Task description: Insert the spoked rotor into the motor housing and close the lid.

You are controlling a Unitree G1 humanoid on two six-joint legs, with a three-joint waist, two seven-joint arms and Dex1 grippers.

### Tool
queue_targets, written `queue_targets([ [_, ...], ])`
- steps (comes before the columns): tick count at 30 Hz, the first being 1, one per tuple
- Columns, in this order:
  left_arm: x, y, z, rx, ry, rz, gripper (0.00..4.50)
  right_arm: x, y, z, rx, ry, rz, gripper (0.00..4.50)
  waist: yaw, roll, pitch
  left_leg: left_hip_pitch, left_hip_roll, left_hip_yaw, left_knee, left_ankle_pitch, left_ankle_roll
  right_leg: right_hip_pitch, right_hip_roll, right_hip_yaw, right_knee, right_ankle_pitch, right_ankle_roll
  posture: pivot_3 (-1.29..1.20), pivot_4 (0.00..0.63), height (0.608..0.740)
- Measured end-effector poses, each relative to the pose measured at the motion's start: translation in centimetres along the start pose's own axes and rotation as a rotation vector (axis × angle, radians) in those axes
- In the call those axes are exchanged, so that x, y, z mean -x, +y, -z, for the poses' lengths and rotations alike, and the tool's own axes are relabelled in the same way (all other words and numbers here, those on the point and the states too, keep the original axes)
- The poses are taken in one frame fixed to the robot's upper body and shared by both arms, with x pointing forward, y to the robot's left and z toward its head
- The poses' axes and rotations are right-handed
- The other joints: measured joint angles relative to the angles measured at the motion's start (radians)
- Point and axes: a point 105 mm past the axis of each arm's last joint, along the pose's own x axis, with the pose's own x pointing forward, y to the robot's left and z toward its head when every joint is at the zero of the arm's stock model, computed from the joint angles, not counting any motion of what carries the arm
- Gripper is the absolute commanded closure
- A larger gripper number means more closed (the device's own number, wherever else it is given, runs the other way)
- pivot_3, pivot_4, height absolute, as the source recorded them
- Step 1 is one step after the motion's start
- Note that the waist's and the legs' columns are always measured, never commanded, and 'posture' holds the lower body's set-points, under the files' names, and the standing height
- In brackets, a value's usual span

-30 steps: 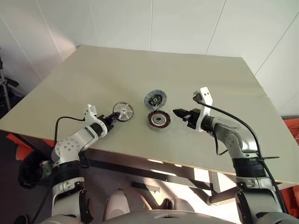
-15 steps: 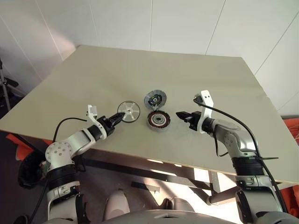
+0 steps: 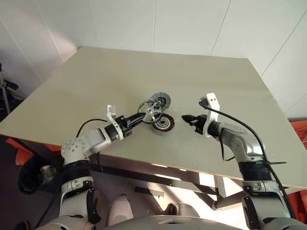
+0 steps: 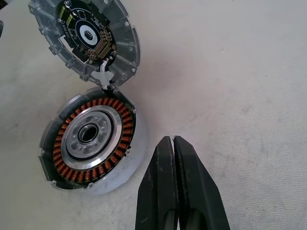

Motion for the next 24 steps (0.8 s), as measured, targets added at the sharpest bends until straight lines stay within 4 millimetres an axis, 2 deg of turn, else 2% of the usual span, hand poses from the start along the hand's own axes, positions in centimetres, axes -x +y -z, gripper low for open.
queue_targets([
  [6, -1.7, 0.3, -0.7, 0.092, -0.01, 0.006, 4.07, 0.0, 0.3, -0.2, 0.007, -0.01, -0.006, 4.5, 0.002, 0.0, 0.0, 0.0, 0.0, 0.0, 0.0, 0.0, 0.0, 0.001, 0.0, 0.0, 0.0, 0.0, 0.001, 0.0, 0.0, 0.74],
  [12, -2.7, 1.5, 0.2, 0.17, 0.013, -0.016, 4.07, 0.3, 0.7, -0.5, 0.022, -0.026, -0.004, 4.5, 0.004, 0.0, 0.0, 0.0, 0.0, 0.0, -0.001, 0.0, 0.0, 0.0, 0.0, 0.0, -0.001, 0.001, 0.001, 0.0, 0.0, 0.74],
  [18, -3.3, 1.4, 0.6, 0.171, 0.049, -0.014, 4.07, 0.6, 0.8, -0.1, 0.017, -0.026, 0.001, 4.5, 0.007, 0.0, 0.0, 0.0, -0.001, 0.0, 0.0, 0.0, 0.0, 0.001, -0.001, 0.0, -0.001, 0.001, 0.001, 0.0, 0.0, 0.74],
  [24, -3.8, 2.2, 1.0, 0.206, 0.062, -0.045, 4.07, 0.9, 0.8, -0.3, 0.02, -0.034, 0.017, 4.5, 0.009, 0.0, 0.0, 0.001, -0.001, -0.001, 0.0, 0.0, 0.0, 0.001, -0.001, 0.0, -0.001, 0.001, 0.001, 0.0, 0.0, 0.74],
])
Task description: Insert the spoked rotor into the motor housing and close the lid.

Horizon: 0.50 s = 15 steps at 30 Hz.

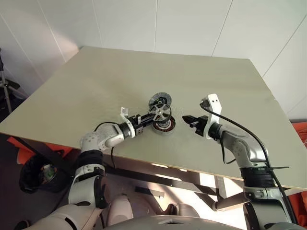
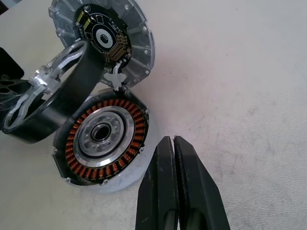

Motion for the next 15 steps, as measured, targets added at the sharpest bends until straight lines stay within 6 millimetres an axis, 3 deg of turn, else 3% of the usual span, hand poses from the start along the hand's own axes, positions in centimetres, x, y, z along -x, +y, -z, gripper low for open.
queue_targets([
  [15, -0.91, 0.81, 0.4, -0.024, 0.029, -0.085, 4.07, 0.58, 0.07, -0.45, 0.001, -0.019, 0.017, 4.5, 0.013, 0.0, 0.0, 0.002, 0.0, 0.0, 0.0, 0.0, 0.0, 0.002, 0.0, 0.0, 0.0, 0.0, 0.0, 0.0, 0.0, 0.74],
])
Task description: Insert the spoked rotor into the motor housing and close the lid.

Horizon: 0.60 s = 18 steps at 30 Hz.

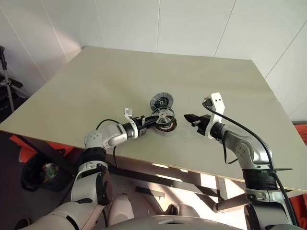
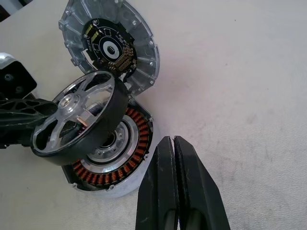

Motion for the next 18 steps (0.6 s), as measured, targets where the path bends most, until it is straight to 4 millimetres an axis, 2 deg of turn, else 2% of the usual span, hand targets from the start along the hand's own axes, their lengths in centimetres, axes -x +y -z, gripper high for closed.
queue_targets([
  [7, -0.1, 0.2, 0.1, -0.02, 0.011, -0.034, 4.07, 0.7, 0.6, 0.3, -0.002, 0.013, -0.043, 4.5, 0.0, 0.0, 0.0, 0.001, 0.0, 0.0, 0.0, 0.0, 0.0, 0.0, 0.0, 0.0, 0.0, 0.0, 0.0, 0.0, 0.0, 0.74],
  [14, 0.0, 0.4, -0.1, -0.045, 0.01, -0.076, 4.07, 2.2, 2.4, 0.4, 0.03, 0.024, -0.147, 4.5, 0.001, 0.0, 0.0, 0.001, 0.0, 0.0, 0.0, 0.0, 0.0, 0.001, 0.0, 0.0, 0.0, 0.0, 0.0, 0.0, 0.0, 0.74],
  [18, 0.0, 0.4, -0.3, -0.053, 0.006, -0.092, 4.07, 2.7, 3.5, -0.3, 0.056, 0.009, -0.207, 4.5, 0.001, 0.0, 0.0, 0.002, 0.0, 0.0, 0.0, 0.0, 0.0, 0.001, 0.0, 0.0, 0.0, 0.0, 0.0, 0.0, 0.0, 0.74],
])
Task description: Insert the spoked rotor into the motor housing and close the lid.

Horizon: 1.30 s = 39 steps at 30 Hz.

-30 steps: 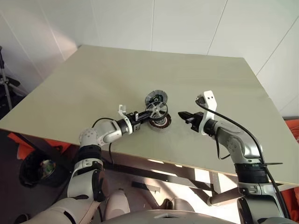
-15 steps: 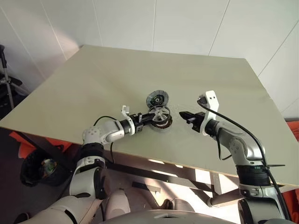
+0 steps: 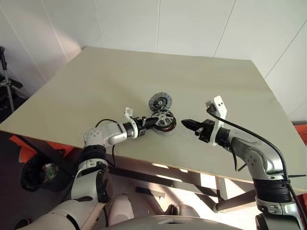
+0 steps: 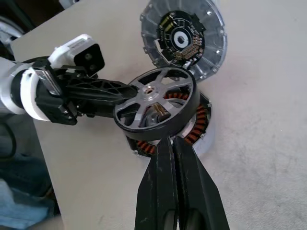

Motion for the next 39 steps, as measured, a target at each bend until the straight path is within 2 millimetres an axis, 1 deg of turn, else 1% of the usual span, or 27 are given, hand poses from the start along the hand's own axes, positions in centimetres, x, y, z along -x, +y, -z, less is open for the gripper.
queue_targets([
  [9, 0.1, -0.4, -0.4, -0.018, 0.001, -0.013, 4.07, 0.0, 0.2, -0.2, -0.001, -0.012, -0.012, 4.5, 0.0, 0.0, 0.0, 0.0, 0.0, 0.0, 0.0, 0.0, 0.0, 0.0, 0.0, 0.0, 0.0, 0.0, 0.0, 0.0, 0.0, 0.74],
  [16, 0.3, -0.7, -0.1, -0.047, 0.045, -0.009, 4.07, -0.3, 0.4, -0.2, 0.0, -0.02, -0.014, 4.5, 0.0, 0.0, 0.0, -0.003, 0.0, 0.0, -0.001, 0.0, 0.0, -0.003, 0.0, 0.0, -0.001, 0.0, 0.0, 0.0, 0.0, 0.74],
  [24, 0.2, -1.7, 0.2, -0.066, 0.079, 0.037, 4.07, -0.4, 0.5, -0.1, -0.007, -0.025, -0.009, 4.5, 0.002, 0.0, 0.0, -0.004, -0.001, 0.0, -0.001, 0.0, 0.0, -0.003, 0.0, 0.0, -0.001, 0.0, 0.0, 0.0, 0.0, 0.74],
  [39, -0.6, -0.9, 0.6, -0.033, 0.085, 0.007, 4.07, -0.4, 0.3, 0.1, -0.01, -0.029, 0.006, 4.5, 0.003, 0.0, 0.0, -0.004, -0.001, 0.0, -0.002, 0.0, 0.0, -0.003, -0.001, 0.0, -0.001, 0.0, 0.0, 0.0, 0.0, 0.74],
])
